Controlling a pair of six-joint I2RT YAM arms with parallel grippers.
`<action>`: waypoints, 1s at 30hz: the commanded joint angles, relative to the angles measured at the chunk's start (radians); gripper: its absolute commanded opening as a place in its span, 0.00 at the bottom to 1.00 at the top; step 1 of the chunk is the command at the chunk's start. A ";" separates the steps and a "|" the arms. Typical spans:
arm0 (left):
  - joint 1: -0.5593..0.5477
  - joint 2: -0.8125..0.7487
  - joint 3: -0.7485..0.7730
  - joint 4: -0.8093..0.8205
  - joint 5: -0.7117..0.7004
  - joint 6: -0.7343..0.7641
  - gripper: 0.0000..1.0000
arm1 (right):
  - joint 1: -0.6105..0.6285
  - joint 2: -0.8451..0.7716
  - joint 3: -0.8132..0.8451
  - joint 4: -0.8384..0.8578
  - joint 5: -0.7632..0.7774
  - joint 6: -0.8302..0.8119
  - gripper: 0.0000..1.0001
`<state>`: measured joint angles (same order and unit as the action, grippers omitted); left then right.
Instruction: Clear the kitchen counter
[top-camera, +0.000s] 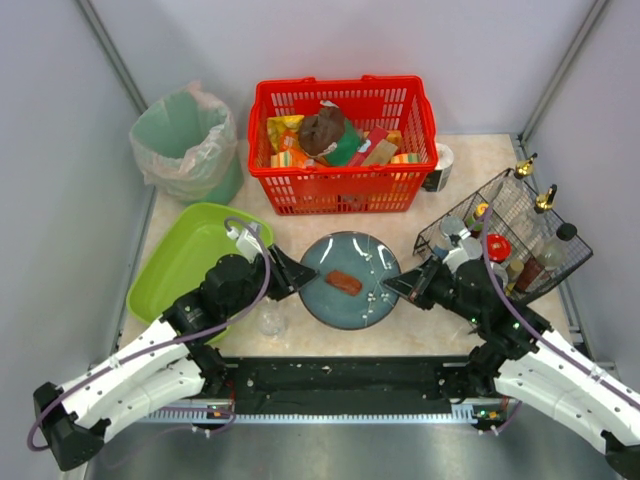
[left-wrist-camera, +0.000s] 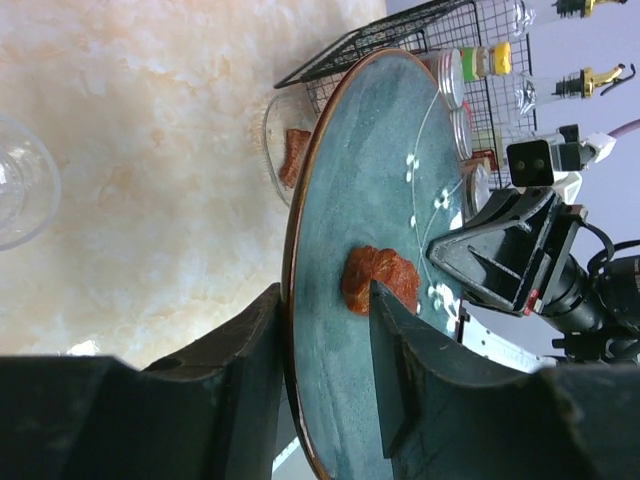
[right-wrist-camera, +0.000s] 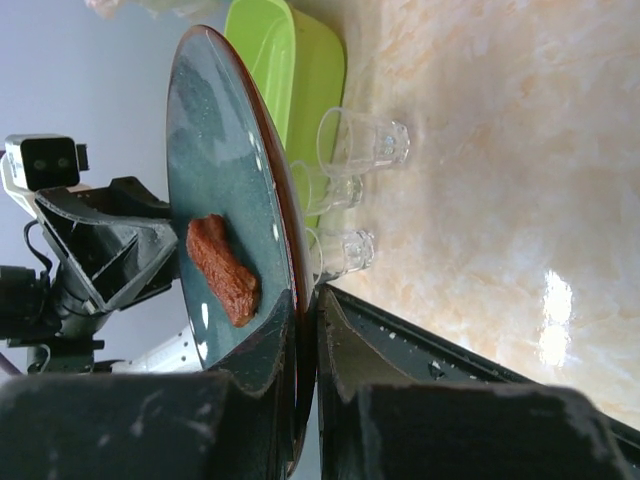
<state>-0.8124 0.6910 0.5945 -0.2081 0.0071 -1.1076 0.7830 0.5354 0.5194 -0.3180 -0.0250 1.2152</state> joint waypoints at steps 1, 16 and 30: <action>-0.013 -0.033 0.019 0.061 0.004 0.018 0.45 | 0.015 -0.051 0.053 0.206 -0.064 0.061 0.00; -0.011 -0.097 0.001 -0.016 -0.055 0.028 0.69 | 0.015 -0.097 0.070 0.211 -0.038 0.078 0.00; -0.013 0.028 -0.042 0.151 0.099 -0.035 0.28 | 0.015 -0.060 0.054 0.293 -0.089 0.098 0.00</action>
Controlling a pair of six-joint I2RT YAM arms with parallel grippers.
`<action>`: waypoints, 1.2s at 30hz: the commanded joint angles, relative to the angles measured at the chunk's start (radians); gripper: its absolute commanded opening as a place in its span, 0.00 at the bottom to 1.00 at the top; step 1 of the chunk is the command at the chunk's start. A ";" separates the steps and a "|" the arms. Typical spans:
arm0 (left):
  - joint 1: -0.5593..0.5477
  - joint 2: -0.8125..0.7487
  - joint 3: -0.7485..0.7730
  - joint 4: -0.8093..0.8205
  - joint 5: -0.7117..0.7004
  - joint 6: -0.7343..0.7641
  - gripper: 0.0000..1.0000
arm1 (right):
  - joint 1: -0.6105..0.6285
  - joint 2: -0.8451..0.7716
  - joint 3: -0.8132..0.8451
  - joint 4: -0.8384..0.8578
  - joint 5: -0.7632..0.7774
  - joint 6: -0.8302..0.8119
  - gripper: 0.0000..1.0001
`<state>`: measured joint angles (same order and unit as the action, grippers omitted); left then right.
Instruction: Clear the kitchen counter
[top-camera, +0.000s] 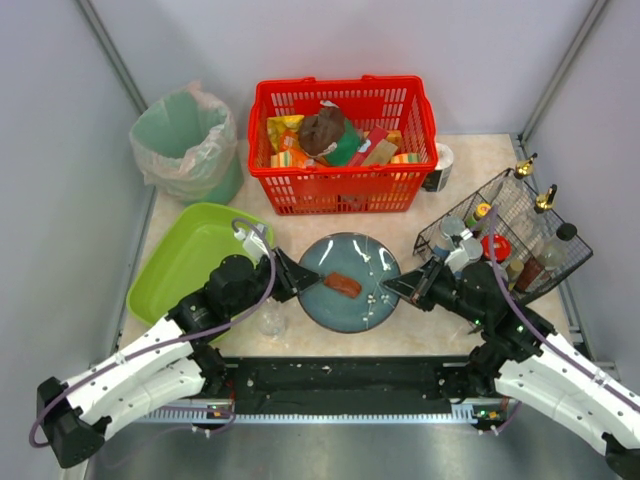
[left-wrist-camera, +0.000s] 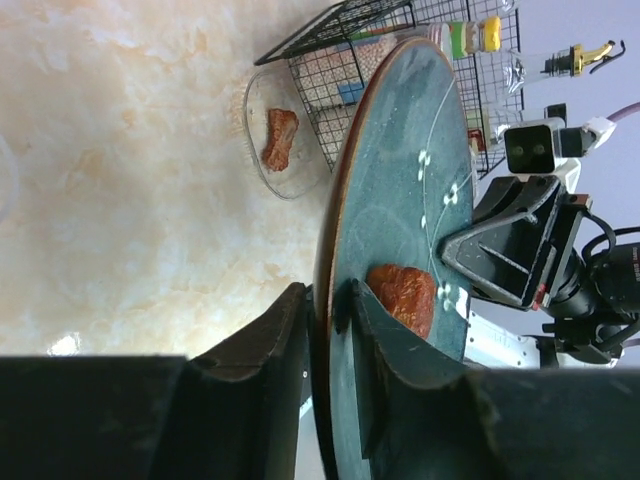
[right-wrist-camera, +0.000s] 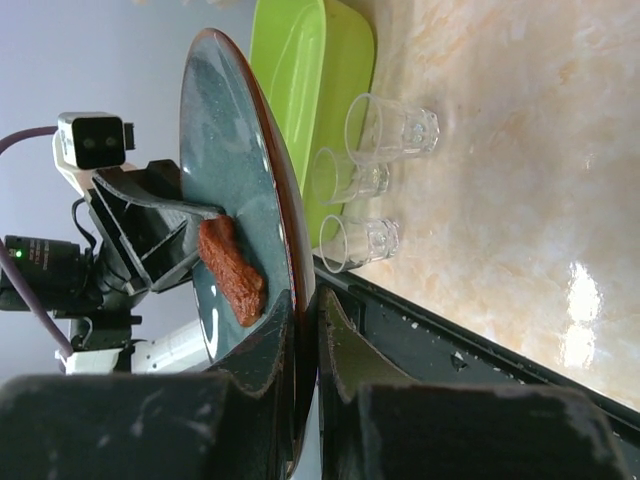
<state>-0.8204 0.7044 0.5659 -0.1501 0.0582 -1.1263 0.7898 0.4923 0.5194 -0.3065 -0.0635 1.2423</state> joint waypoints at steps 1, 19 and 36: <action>-0.006 0.020 -0.014 0.098 0.048 -0.018 0.24 | 0.006 -0.018 0.053 0.282 -0.052 0.072 0.00; 0.088 0.029 0.141 0.080 0.037 -0.067 0.00 | 0.008 0.032 0.168 -0.058 0.102 -0.159 0.60; 0.527 0.294 0.492 0.199 0.276 -0.072 0.00 | 0.006 0.074 0.301 -0.276 0.232 -0.346 0.50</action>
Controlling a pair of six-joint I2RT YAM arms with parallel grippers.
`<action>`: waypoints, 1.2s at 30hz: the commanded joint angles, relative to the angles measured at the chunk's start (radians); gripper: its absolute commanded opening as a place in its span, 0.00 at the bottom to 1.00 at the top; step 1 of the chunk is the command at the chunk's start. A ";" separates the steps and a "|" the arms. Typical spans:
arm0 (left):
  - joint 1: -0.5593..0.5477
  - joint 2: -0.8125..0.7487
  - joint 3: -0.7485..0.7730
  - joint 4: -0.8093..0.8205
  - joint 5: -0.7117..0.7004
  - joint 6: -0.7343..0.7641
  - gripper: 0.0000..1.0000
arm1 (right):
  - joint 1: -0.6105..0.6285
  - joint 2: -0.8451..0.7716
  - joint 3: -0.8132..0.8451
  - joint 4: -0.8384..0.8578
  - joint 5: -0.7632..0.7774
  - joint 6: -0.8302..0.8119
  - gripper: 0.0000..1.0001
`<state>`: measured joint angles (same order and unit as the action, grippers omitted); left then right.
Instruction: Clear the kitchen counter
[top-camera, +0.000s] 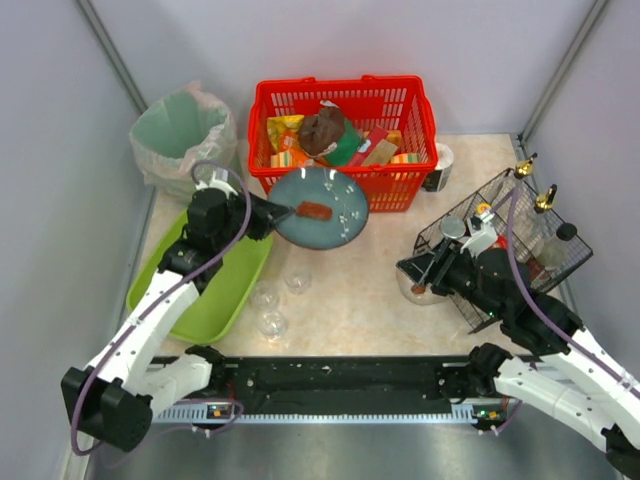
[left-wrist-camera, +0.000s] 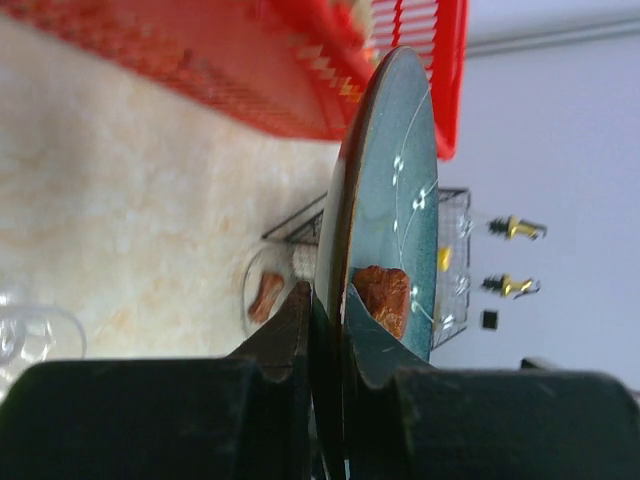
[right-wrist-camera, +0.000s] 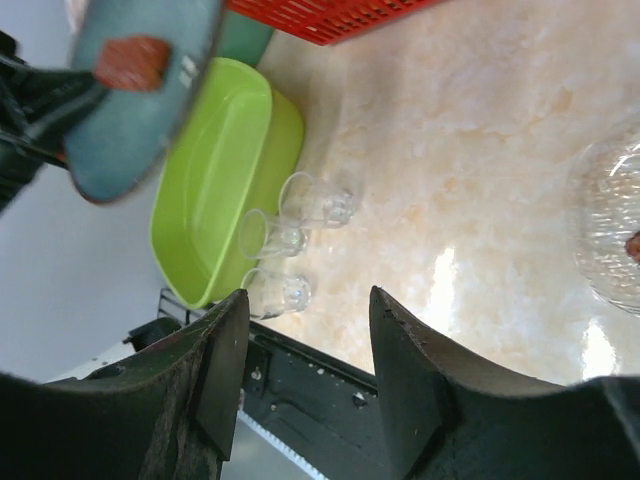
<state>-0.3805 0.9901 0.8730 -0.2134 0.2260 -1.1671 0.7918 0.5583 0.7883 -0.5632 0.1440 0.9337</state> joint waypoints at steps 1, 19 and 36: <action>0.115 0.034 0.220 0.244 0.122 -0.026 0.00 | 0.006 0.009 0.031 -0.021 0.025 -0.036 0.50; 0.638 0.309 0.544 0.292 0.214 -0.184 0.00 | 0.004 0.106 0.086 -0.007 0.091 -0.079 0.53; 0.741 0.390 0.621 0.294 -0.281 0.199 0.00 | 0.006 0.143 0.072 0.014 0.103 -0.099 0.57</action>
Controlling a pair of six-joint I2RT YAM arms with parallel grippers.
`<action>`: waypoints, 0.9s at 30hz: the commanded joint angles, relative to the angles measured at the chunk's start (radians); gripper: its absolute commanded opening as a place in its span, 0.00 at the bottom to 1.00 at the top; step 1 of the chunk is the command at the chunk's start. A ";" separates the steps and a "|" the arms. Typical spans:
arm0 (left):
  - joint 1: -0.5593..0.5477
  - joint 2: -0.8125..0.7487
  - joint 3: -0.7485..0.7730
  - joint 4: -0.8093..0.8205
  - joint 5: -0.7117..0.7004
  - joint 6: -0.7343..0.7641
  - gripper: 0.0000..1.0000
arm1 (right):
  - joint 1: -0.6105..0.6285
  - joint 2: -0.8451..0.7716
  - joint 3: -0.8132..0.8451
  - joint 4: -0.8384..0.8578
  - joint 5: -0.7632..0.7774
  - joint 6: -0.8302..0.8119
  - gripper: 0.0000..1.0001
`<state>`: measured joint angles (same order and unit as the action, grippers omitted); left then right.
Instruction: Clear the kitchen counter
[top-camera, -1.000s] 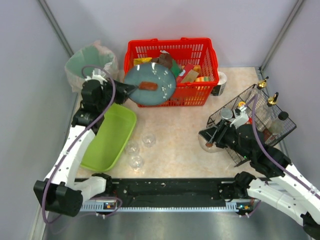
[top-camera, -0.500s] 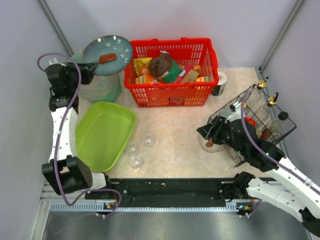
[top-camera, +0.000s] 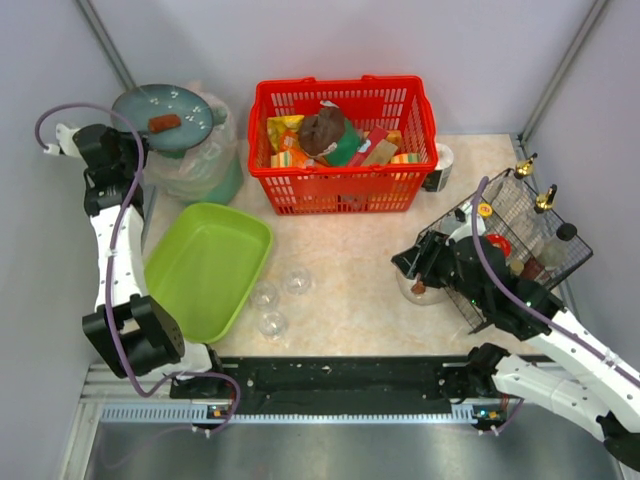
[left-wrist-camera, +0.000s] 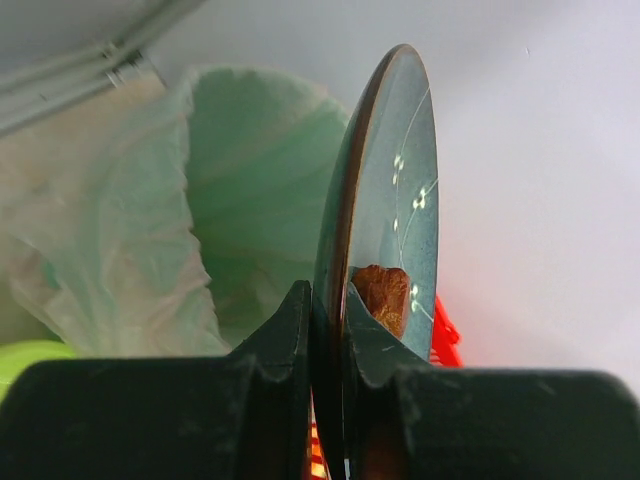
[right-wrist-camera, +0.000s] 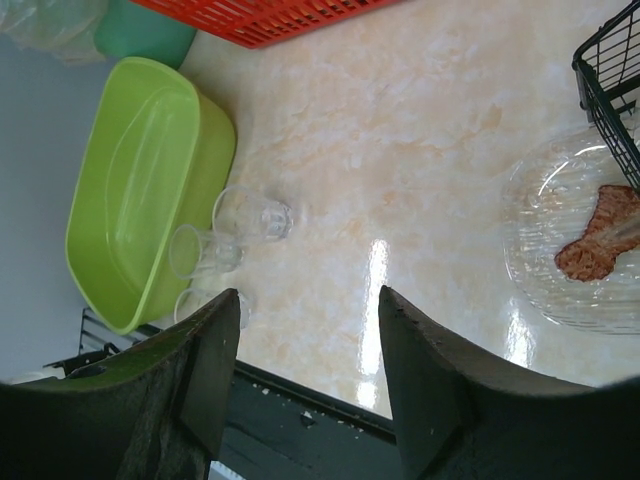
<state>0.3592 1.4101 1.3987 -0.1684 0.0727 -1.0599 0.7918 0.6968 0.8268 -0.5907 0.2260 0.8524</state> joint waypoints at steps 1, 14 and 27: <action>0.001 -0.028 0.095 0.276 -0.132 0.124 0.00 | 0.006 0.006 0.034 0.042 0.022 -0.018 0.57; -0.098 0.006 0.114 0.472 -0.324 0.618 0.00 | 0.004 0.055 0.058 0.042 0.067 -0.046 0.61; -0.269 0.087 0.192 0.587 -0.810 1.046 0.00 | -0.003 0.064 0.054 0.042 0.062 -0.039 0.61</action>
<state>0.1005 1.5391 1.5032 0.1078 -0.5632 -0.1364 0.7918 0.7555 0.8333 -0.5758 0.2771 0.8284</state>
